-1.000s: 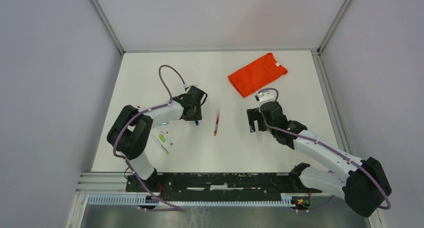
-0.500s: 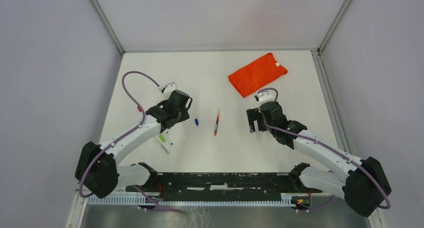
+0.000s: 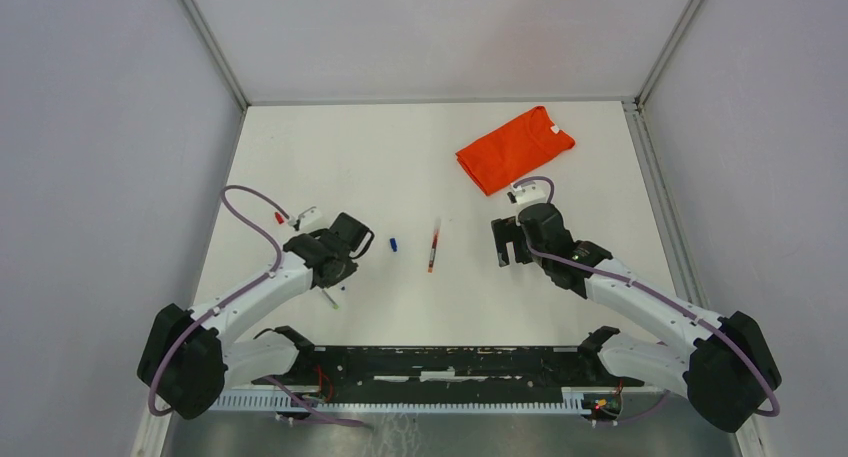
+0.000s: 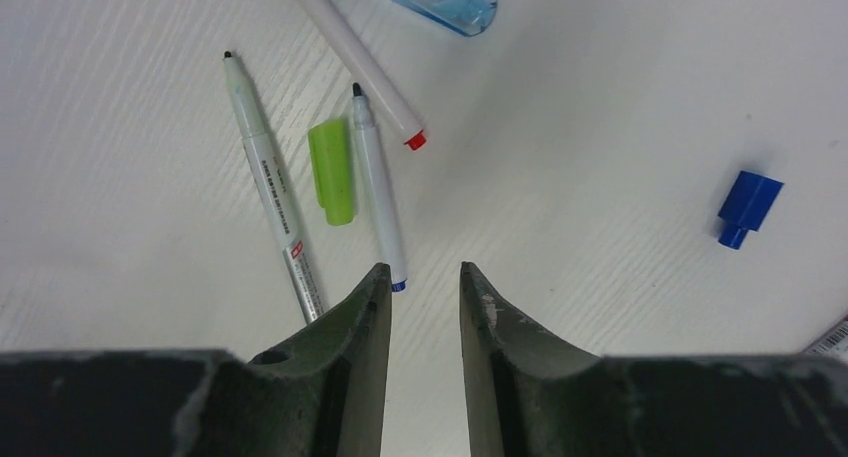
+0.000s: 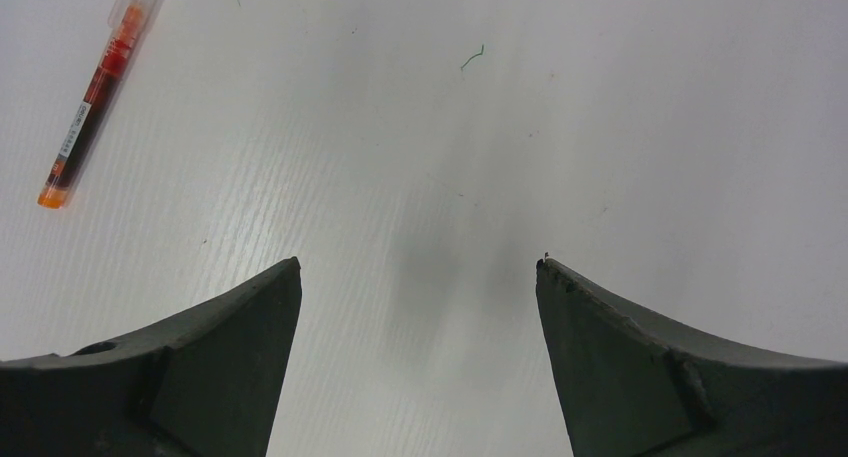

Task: Insert the pens into the pen caps
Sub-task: Adjust the pen at the center of the board.

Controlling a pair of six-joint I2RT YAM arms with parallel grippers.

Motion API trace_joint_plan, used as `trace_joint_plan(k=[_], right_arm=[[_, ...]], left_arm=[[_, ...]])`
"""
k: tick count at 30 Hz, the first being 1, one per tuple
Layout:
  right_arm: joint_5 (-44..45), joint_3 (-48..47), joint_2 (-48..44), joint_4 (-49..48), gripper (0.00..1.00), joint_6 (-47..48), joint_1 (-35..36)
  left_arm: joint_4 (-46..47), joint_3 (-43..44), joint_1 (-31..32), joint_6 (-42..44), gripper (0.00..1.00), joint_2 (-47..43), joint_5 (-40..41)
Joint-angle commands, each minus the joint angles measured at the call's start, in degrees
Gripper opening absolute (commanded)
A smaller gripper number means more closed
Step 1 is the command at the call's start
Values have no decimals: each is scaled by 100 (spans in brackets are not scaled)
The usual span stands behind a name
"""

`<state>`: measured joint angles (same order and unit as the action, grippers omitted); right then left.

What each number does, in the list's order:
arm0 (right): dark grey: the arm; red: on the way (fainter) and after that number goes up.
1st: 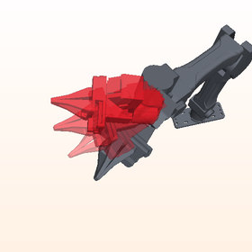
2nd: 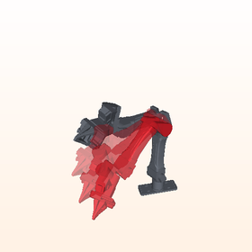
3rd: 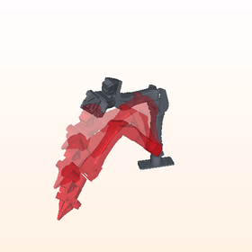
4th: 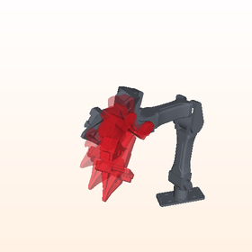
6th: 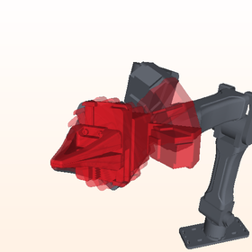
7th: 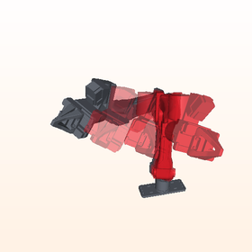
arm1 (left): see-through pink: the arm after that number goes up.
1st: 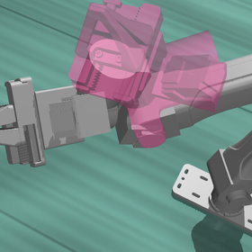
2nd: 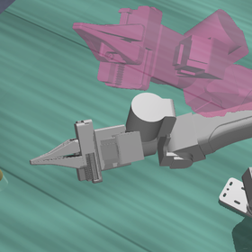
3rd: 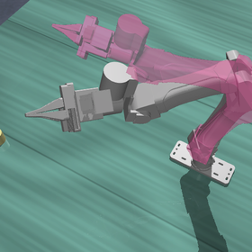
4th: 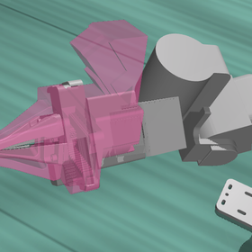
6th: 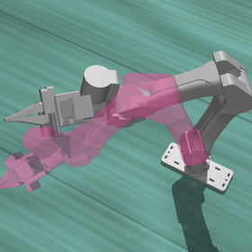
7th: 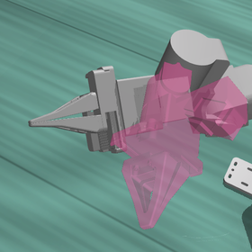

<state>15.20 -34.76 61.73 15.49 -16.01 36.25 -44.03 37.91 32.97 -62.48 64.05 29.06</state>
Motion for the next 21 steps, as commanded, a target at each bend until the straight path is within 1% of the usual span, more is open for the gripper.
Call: trace_joint_plan(k=[1,10,16,21], right_arm=[[2,-28,5,-169,92,0,-20],[-25,-48,57,-186,92,-27,-20],[-46,-83,102,-172,92,-33,-17],[-5,-83,80,-135,92,-26,-17]], left_arm=[[-179,-156,-7,-652,36,268,148],[225,-457,-27,-647,34,619,214],[439,-413,-68,-560,33,922,329],[555,-480,-69,-511,29,1024,315]])
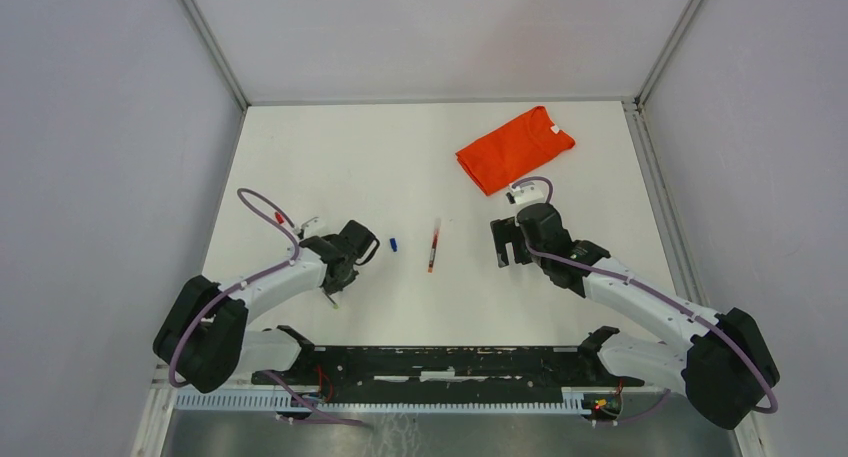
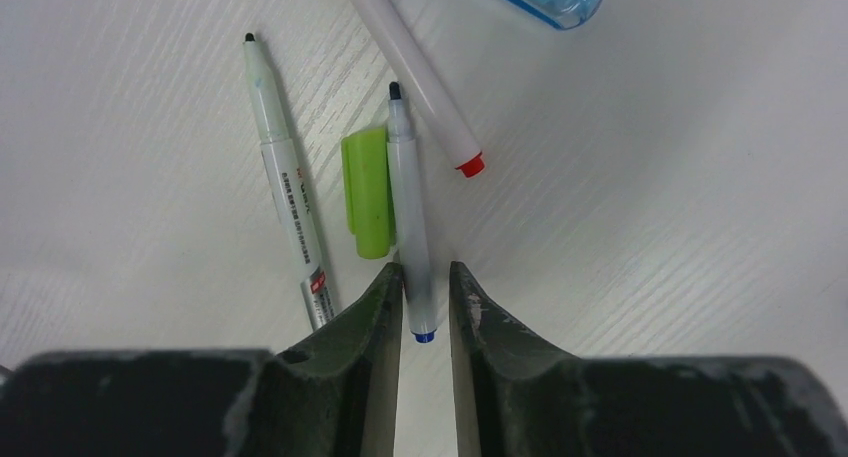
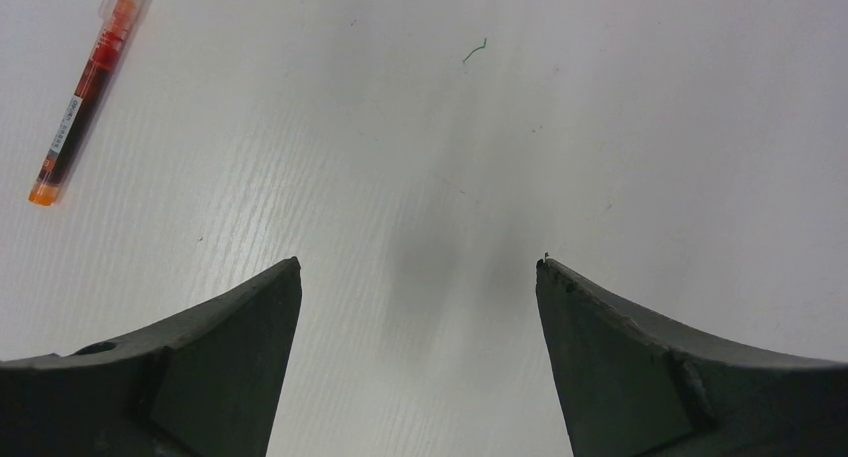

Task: Insert the pens into the pen caps
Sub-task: Adjust the pen at the center of the board.

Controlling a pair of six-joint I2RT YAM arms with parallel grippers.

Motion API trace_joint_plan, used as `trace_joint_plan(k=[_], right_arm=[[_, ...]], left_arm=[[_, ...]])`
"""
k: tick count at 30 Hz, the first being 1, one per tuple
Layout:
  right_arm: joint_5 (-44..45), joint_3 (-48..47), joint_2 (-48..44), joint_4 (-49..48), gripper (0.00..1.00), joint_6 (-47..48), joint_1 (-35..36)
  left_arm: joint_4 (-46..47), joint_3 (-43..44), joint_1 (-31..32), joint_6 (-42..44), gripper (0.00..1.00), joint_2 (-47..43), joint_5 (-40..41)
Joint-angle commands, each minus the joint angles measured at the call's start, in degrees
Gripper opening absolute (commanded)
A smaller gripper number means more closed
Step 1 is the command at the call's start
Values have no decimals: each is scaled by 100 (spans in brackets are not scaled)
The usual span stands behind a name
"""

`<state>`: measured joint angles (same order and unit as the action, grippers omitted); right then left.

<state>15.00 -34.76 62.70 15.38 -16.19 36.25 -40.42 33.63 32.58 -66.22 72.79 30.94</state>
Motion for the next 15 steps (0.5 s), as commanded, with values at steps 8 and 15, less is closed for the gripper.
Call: trace_joint_plan(k=[8,15], right_arm=[[41,-88,-85,-109,92,-17,-14],[55,-83,-91,-108,92,-24,-19]], left_arm=[[307,-199,-31,-152,16,184,-18],[193,-252,-11,-156,10,-104,-209]])
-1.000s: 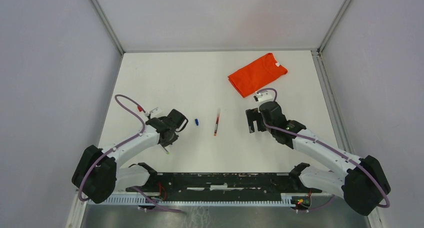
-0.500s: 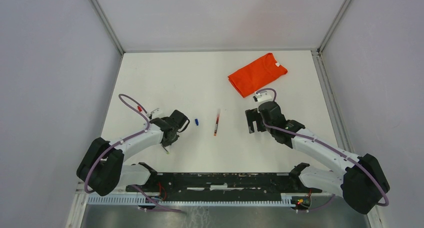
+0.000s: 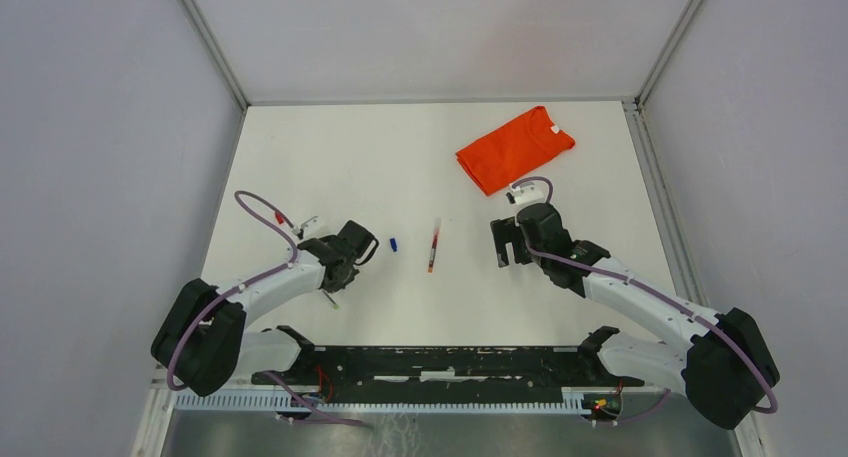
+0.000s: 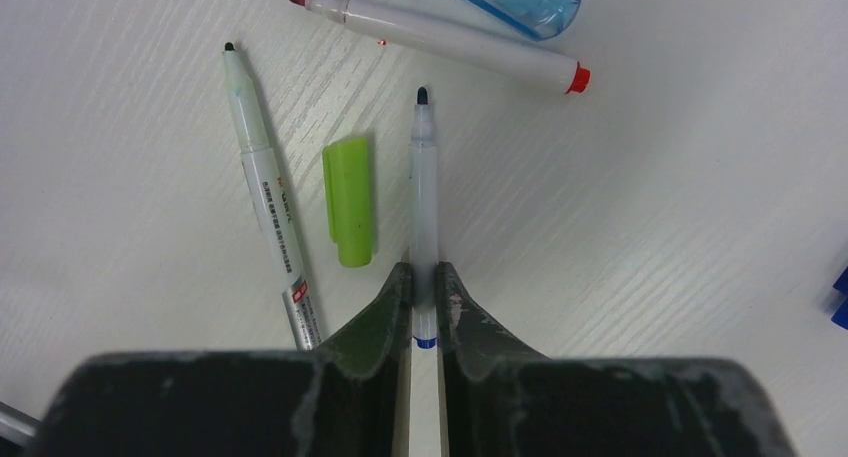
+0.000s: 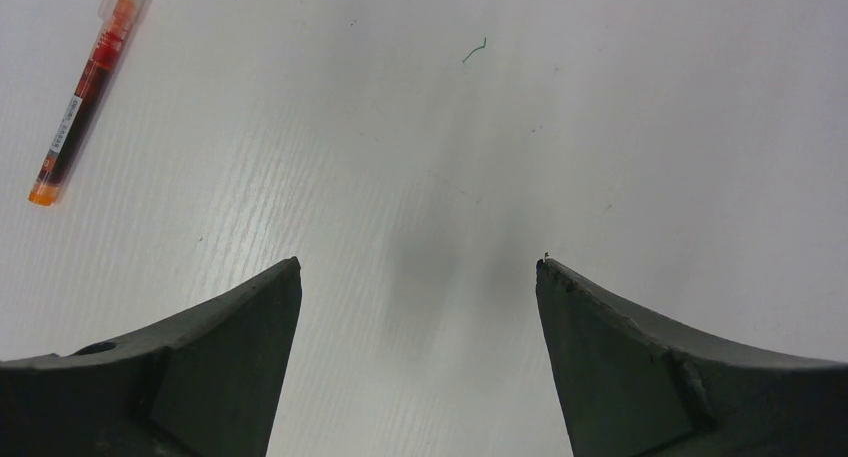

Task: Insert the pens into the pen caps
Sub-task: Adjust the pen at the center of the board.

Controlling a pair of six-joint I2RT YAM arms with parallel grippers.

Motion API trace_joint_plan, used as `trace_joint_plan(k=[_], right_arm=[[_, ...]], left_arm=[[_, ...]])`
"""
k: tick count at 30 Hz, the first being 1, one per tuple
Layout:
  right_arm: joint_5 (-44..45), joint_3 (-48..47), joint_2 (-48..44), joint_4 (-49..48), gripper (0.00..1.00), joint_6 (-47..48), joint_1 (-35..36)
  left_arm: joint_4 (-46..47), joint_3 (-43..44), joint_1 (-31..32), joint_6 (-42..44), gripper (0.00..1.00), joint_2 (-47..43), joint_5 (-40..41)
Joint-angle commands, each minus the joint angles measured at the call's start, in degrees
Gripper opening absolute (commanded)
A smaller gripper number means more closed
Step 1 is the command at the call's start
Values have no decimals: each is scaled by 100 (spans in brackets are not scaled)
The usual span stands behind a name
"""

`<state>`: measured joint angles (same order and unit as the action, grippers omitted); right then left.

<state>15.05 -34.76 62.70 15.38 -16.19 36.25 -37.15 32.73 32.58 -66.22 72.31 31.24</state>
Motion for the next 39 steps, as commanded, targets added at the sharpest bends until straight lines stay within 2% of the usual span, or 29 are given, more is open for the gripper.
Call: trace_joint_plan(k=[1,9,25,39], right_arm=[[50,-81,-92,-116,92,-33,-18],[31,-101,-78,-112,92,-36,-19],[-29,-202,19,-103,92,-49,-20],[-54,-162,32,-114,92,-65,-13]], left_arm=[[-161,-154,0,-169,9,-71,-253],[-211,106,207,-143,4,37,-397],[-345,572,1215,123,3,-227,-869],[-196,1298,2672,691,5,1190,-471]])
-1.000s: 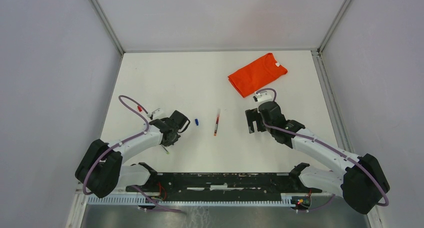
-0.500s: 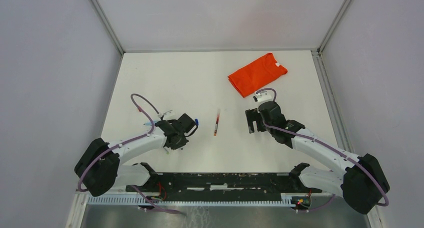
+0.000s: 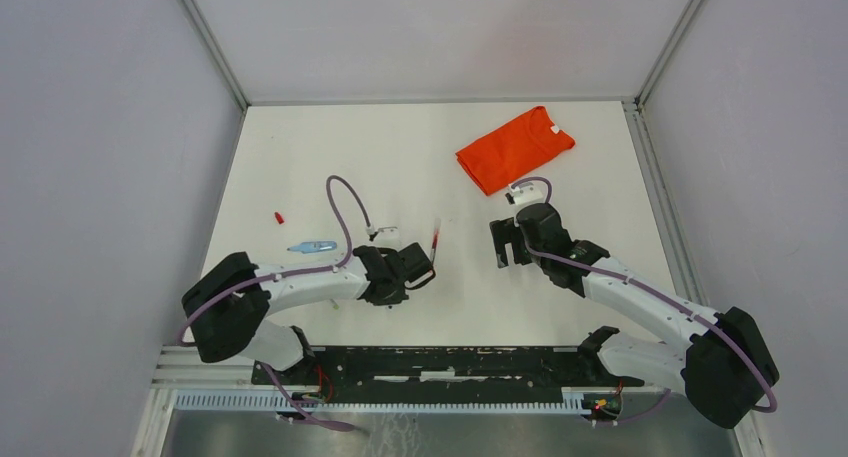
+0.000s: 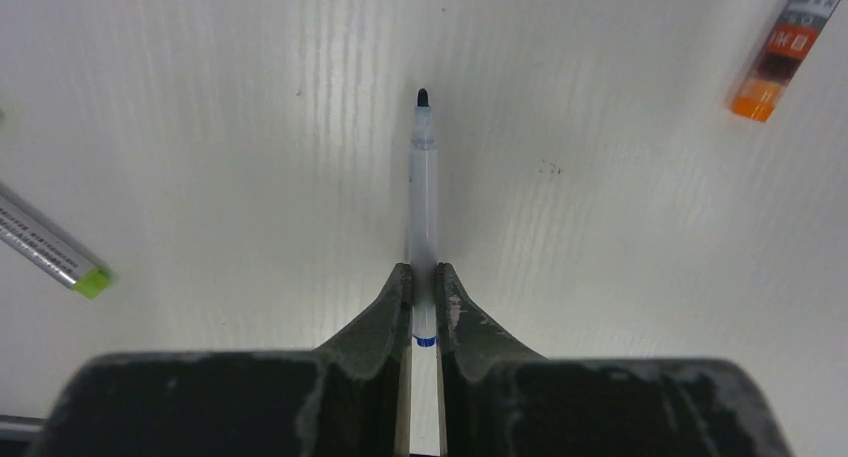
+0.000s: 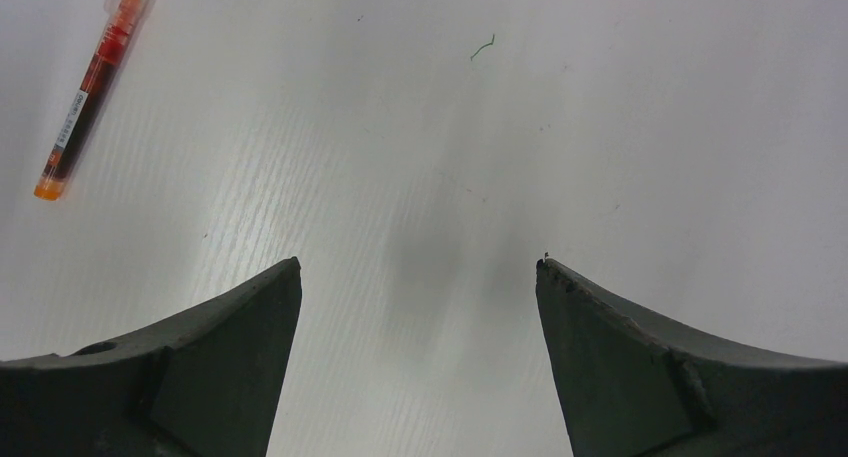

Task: Insert the pens into the pen caps
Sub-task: Adjust the pen at the center of the board.

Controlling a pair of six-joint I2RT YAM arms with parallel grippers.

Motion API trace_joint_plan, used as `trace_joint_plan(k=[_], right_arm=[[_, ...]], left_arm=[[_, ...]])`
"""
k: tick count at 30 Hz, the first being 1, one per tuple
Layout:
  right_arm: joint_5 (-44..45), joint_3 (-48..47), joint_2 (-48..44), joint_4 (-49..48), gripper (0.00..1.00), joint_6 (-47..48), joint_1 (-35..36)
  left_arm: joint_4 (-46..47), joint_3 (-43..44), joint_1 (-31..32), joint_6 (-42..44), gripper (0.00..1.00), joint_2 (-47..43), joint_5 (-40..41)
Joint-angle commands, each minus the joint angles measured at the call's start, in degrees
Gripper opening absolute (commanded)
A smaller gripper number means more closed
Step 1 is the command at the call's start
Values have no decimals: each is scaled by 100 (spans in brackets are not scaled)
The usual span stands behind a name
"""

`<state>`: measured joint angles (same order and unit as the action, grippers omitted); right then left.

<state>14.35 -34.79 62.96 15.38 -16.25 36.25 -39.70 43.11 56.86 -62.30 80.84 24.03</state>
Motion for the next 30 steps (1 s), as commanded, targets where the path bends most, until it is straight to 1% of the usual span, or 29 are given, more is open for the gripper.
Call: trace_joint_plan(k=[1,5,8,17,23,30], right_arm=[[25,-154,6,-112,92,-54,-18],[43,-143,-12,-107,92,-45,-15],[73,-134,-20,-96,92,-30,-15],[78,-99,-46,-109,92,-47,-16],[78,-91,-63,-114,92,-50,-17],[111,-81,-132,-80,92,-45,-21]], left_arm=[[70,267,288,302,6,417,243],[178,213,319,323,8,593,185],[209,198,318,333,12,638,177],[159,308,306,365,37,585,377],[117,540,253,482,39,731,511],[370,472,-102,759,38,829,450]])
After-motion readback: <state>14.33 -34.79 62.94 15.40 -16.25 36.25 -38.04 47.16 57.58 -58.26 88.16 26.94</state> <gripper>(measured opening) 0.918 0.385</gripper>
